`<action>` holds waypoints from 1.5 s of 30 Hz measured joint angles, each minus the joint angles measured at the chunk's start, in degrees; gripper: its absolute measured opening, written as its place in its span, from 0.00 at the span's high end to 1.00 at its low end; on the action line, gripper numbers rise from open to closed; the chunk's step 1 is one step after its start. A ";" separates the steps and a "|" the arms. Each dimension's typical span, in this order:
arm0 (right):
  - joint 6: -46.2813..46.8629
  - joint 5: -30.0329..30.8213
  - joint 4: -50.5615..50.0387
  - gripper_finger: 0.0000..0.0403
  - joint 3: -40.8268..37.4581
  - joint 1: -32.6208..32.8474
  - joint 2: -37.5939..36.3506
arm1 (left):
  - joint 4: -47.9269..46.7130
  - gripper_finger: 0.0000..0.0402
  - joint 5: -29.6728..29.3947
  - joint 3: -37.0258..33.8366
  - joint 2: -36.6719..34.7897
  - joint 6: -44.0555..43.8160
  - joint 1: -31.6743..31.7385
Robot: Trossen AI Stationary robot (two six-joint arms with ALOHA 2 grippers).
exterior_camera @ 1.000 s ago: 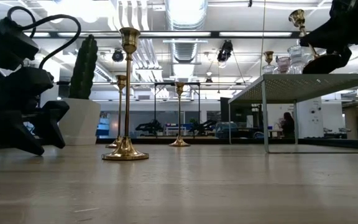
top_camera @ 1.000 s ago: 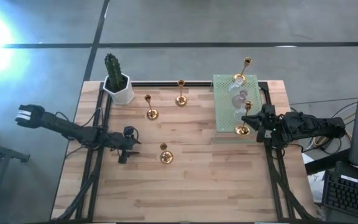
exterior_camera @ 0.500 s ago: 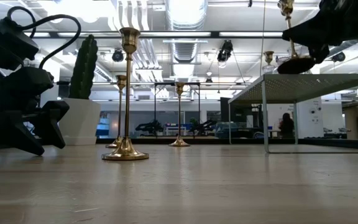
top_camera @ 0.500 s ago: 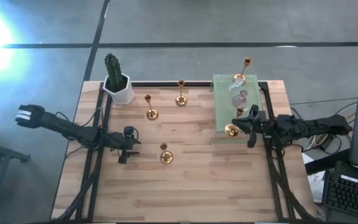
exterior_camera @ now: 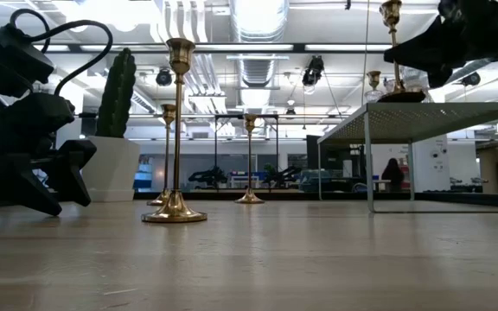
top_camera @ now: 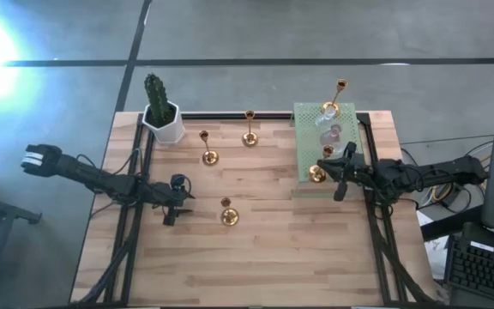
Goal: Pick & Place candle stick holders
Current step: Put the gold candle holder on the shelf
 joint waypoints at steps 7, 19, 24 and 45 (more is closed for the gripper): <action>0.19 1.31 1.78 0.97 -0.02 -0.01 1.44 | 0.00 0.44 0.00 0.00 0.00 0.00 0.01; 1.88 4.26 3.58 0.97 -0.02 -0.16 4.88 | 0.00 0.44 0.00 0.00 0.00 0.00 0.01; 1.88 5.97 4.48 0.97 0.00 -0.14 6.44 | 0.00 0.44 0.00 0.00 -0.01 0.00 0.00; 1.48 7.21 5.32 0.95 0.00 -1.43 7.57 | 0.00 0.44 0.00 0.00 0.00 0.00 0.00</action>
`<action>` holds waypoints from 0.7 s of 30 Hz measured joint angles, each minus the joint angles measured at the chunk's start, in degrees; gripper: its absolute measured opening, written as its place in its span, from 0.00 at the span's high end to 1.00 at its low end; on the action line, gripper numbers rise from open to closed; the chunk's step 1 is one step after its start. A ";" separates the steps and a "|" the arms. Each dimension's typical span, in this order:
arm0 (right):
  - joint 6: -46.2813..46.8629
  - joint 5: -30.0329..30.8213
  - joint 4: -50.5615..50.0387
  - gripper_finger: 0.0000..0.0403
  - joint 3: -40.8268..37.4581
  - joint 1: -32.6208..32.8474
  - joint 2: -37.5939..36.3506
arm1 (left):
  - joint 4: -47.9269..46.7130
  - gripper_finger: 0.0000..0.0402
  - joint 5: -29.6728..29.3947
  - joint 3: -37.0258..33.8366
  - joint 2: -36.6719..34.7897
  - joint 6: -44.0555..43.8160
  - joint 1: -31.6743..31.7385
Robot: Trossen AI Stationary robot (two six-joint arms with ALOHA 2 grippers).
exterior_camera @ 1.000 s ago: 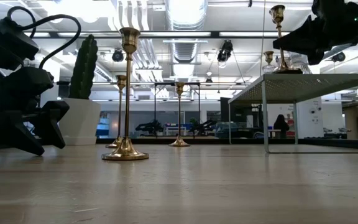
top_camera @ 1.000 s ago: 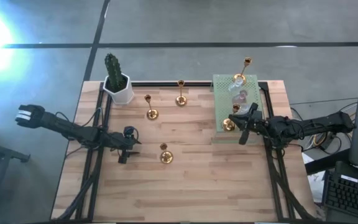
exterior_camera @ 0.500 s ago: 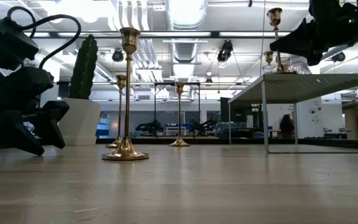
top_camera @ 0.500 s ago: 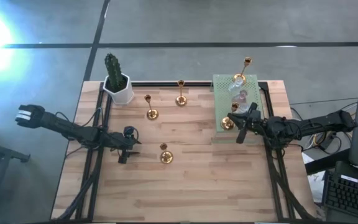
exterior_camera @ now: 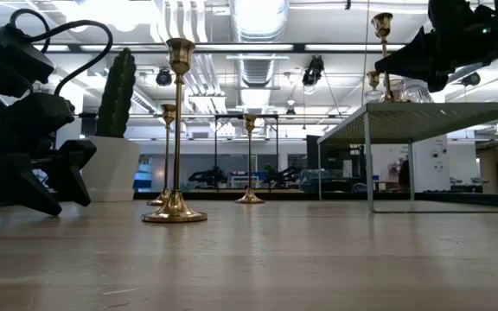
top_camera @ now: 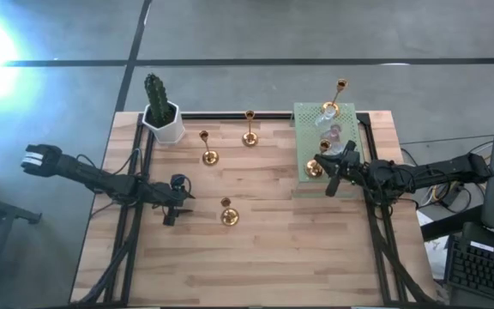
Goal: Pick & Place candle stick holders
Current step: Put the gold candle holder on the shelf
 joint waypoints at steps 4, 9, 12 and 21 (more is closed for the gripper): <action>-0.01 0.02 0.02 0.90 0.00 0.01 0.00 | 0.00 0.44 0.00 0.00 0.00 0.00 -0.01; 0.00 0.00 0.85 0.82 0.00 0.02 0.00 | 0.00 0.44 0.00 0.00 0.00 0.00 0.01; 0.65 -0.50 0.85 0.74 0.00 0.05 0.02 | 0.00 0.44 0.00 0.00 0.00 0.00 0.00; -0.41 -3.51 0.15 0.45 2.41 0.07 0.00 | 0.00 0.44 0.00 0.00 0.00 0.00 0.00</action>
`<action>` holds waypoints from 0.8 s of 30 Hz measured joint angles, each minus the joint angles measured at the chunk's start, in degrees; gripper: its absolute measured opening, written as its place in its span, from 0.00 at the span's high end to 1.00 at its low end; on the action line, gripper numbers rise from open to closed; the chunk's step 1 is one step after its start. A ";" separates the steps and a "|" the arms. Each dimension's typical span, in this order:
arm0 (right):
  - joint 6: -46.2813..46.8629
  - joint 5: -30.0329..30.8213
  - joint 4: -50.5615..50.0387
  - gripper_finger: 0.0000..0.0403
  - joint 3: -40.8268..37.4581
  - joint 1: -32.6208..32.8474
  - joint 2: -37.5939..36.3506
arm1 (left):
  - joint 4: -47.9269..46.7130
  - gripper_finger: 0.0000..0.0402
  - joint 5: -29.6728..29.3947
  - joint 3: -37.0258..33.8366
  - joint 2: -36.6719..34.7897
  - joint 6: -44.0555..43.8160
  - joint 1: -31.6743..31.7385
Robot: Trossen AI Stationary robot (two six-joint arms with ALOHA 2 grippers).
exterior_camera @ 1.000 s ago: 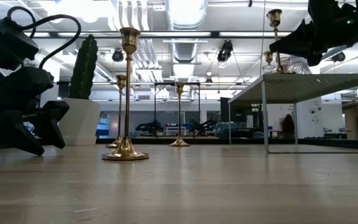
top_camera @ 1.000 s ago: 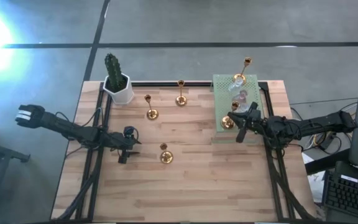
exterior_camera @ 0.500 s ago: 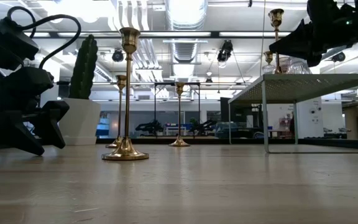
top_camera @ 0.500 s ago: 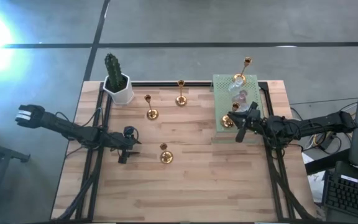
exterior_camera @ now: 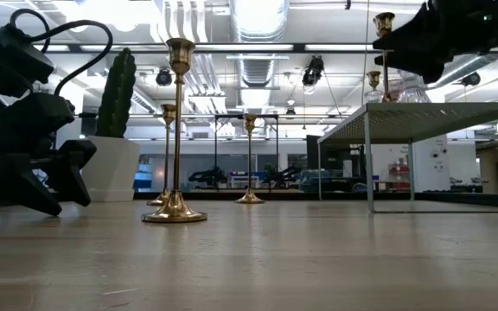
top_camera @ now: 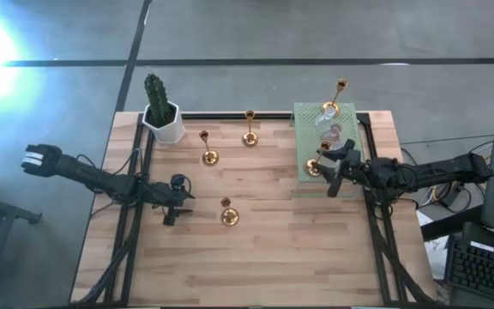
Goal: Pick & Place candle stick holders
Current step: Put the gold candle holder on the shelf
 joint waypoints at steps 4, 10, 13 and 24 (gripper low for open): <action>1.73 -0.18 -7.48 0.34 3.50 0.02 -0.02 | 0.00 0.44 0.00 0.00 0.00 0.00 -0.01; 13.36 -5.02 -25.31 0.26 11.29 0.05 0.00 | 0.00 0.44 0.00 0.00 -0.01 0.00 0.01; 14.71 -6.86 -28.81 0.26 14.06 0.79 0.00 | 0.00 0.44 0.00 0.00 0.00 0.00 0.00; 19.02 -4.33 -47.09 0.32 25.43 4.89 -0.01 | 0.00 0.44 0.00 0.00 0.00 0.00 0.01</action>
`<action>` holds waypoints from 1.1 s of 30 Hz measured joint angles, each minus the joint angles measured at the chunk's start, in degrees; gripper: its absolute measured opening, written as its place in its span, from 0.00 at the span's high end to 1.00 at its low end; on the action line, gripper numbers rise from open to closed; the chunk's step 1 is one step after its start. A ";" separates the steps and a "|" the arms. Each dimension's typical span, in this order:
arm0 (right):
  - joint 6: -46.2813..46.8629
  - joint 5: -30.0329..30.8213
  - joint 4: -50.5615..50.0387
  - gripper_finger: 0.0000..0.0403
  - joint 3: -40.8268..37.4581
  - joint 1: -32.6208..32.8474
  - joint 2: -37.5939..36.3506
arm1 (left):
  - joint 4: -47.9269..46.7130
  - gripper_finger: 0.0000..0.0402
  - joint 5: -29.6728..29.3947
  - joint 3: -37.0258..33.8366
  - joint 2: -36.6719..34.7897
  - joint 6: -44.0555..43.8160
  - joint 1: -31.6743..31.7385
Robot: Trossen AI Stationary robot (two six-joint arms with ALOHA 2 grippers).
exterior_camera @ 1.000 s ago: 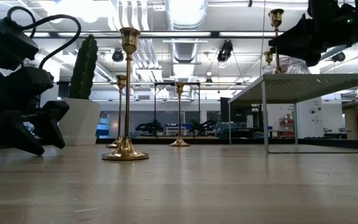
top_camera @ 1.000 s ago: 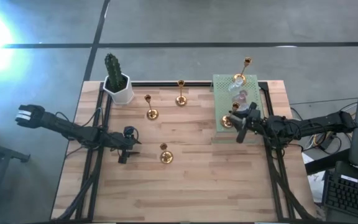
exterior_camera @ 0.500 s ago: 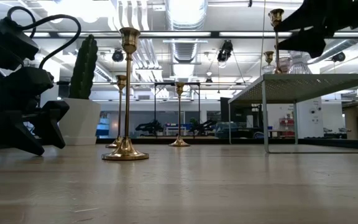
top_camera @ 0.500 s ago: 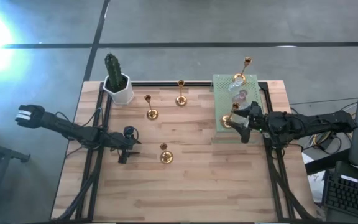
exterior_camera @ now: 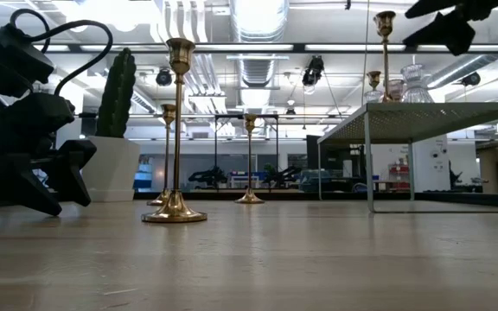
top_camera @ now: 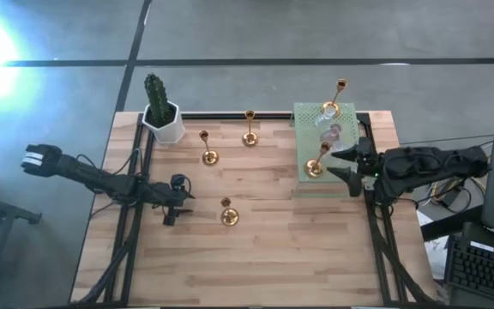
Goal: Pick & Place candle stick holders
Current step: Put the gold candle holder on the shelf
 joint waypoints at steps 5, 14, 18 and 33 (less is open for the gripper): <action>7.02 -1.87 -8.65 0.35 3.13 0.05 -0.01 | 0.00 0.44 0.00 0.00 0.00 0.00 -0.02; 17.69 -20.35 -4.87 0.40 3.72 4.00 1.99 | 0.02 0.44 -1.15 0.02 -0.02 1.07 -0.02; 20.64 -21.00 1.07 0.43 3.71 9.21 5.88 | 0.02 0.44 -7.50 0.07 -0.02 3.62 0.00; 29.66 2.61 7.52 0.49 11.79 34.59 24.32 | 0.06 0.44 -8.37 0.07 -0.02 3.52 0.00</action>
